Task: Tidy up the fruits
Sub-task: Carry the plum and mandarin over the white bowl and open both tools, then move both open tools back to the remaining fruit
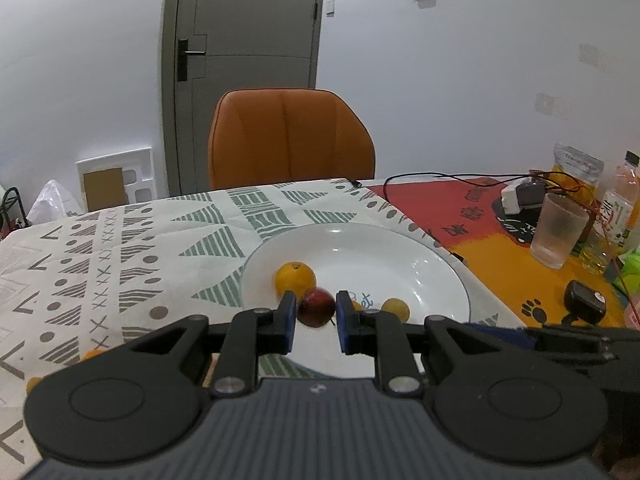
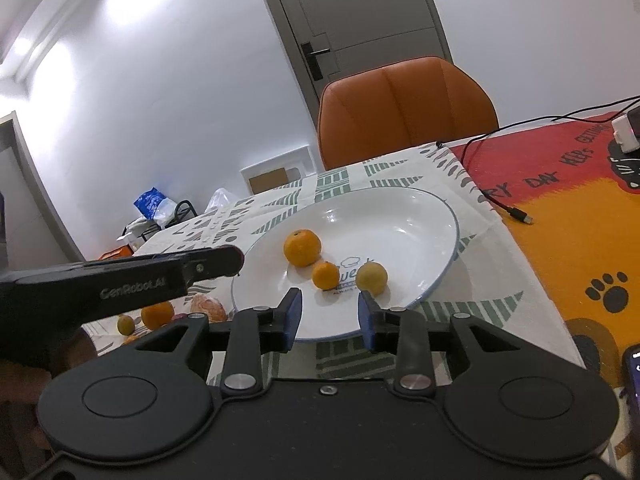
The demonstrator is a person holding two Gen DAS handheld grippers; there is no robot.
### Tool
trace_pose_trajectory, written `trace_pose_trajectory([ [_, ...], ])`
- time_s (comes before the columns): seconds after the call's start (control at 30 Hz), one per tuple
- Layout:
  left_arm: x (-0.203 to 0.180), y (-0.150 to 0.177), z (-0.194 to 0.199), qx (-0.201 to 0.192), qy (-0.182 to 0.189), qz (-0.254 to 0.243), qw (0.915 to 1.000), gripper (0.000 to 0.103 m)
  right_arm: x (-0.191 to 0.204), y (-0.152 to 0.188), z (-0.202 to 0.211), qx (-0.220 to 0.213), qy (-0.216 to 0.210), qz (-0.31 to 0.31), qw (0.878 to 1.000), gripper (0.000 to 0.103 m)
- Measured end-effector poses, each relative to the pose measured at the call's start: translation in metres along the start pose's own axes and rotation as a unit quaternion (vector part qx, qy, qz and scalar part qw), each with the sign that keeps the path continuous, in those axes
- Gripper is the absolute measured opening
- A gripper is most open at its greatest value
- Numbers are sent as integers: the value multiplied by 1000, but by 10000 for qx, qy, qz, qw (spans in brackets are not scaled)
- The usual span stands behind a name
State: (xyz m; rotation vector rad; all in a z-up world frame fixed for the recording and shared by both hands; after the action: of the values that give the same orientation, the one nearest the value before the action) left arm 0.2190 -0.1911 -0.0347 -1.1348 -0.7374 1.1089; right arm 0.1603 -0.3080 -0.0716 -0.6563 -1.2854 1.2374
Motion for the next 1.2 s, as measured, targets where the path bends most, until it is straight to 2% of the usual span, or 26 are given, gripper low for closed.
trace_pose_trajectory([
  [0.23,10,4,3,137,-191,166,9996,26,-1,-1,1,-28,17,-38,10000,41],
  [0.33,19,7,7,197,-331,185,9991,41,3,0,2,-37,-9,-49,10000,47],
  [0.4,26,7,12,186,-455,217,9986,59,5,1,1,-33,-35,-47,10000,50],
  [0.47,34,6,17,149,-602,249,9978,70,8,1,1,-39,-59,-38,10000,55],
  [0.6,52,3,28,8,-819,369,9960,83,14,2,1,-45,-108,-48,9999,66],
  [0.67,61,3,34,-19,-948,428,9946,85,17,2,1,-75,-142,-53,9999,79],
  [0.87,82,5,46,-49,-1243,555,9907,88,31,2,2,-155,-339,-22,9993,100],
  [0.93,86,6,50,-61,-1313,552,9898,91,35,3,1,-153,-391,-27,9991,103],
  [1.2,102,8,65,-106,-1472,580,9874,93,50,9,-2,-45,-520,-37,9986,103],
])
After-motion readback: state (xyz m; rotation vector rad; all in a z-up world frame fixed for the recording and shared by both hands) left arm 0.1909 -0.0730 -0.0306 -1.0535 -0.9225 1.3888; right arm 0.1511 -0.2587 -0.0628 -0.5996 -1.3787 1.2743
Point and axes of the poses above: each gripper's, at about its wrist camera, not at the fingertips, and z roughly against the way its jaws point, x to its left, y to its underside, the point moved 7 cm from there along -z, roughly the way its jaws point, and after that the axes turned 13 degrees about -x, right-handed, at the moved point
